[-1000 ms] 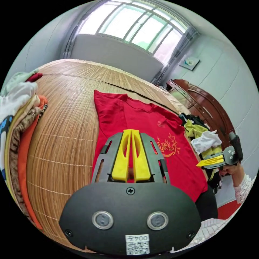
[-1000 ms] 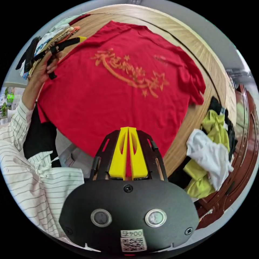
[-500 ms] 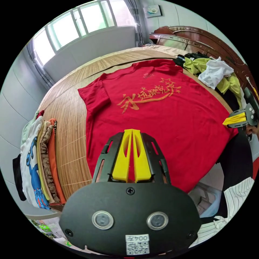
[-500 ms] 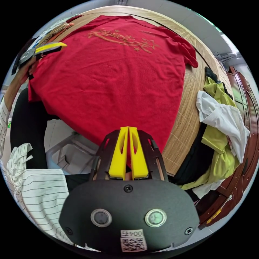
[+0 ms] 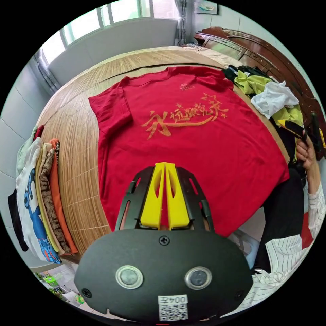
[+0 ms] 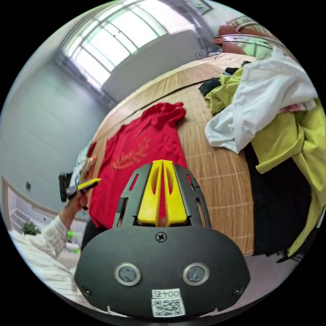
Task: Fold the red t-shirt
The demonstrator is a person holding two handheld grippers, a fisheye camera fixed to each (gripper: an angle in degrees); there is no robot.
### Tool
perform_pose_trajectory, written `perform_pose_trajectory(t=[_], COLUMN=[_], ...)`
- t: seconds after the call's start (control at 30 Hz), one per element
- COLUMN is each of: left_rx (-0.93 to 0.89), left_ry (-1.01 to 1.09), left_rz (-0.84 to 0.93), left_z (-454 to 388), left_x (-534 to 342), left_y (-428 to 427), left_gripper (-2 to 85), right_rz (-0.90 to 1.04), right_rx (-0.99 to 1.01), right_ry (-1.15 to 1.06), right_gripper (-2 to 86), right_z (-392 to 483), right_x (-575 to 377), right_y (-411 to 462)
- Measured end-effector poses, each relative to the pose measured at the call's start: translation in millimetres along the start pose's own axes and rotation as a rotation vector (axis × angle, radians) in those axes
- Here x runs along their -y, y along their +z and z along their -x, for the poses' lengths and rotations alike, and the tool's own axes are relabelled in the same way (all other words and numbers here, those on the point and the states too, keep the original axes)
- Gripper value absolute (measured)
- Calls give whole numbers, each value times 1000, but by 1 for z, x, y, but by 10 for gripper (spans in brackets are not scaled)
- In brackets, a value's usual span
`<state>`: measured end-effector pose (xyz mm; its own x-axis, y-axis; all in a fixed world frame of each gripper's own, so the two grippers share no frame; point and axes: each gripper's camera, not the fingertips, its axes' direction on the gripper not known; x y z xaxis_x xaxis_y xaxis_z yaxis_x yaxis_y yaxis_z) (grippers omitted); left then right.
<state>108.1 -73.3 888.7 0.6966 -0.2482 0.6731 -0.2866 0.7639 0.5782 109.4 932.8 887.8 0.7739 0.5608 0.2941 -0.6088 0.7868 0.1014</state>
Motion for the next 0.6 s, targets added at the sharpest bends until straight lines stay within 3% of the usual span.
perform_pose_trajectory(t=[0.17, 0.33, 0.6], left_rx=[-41, 22, 214], left_ry=[188, 416, 445], left_rz=[-36, 44, 246], left_z=[-97, -248, -376], left_x=[144, 314, 460], left_y=[-5, 65, 187], left_gripper=[100, 134, 141], right_rz=[-97, -66, -85], right_rx=[190, 215, 221], right_ry=[148, 203, 87], right_gripper=[-1, -6, -7], right_z=[-76, -115, -129], right_x=[45, 44, 55], right_y=[7, 19, -18])
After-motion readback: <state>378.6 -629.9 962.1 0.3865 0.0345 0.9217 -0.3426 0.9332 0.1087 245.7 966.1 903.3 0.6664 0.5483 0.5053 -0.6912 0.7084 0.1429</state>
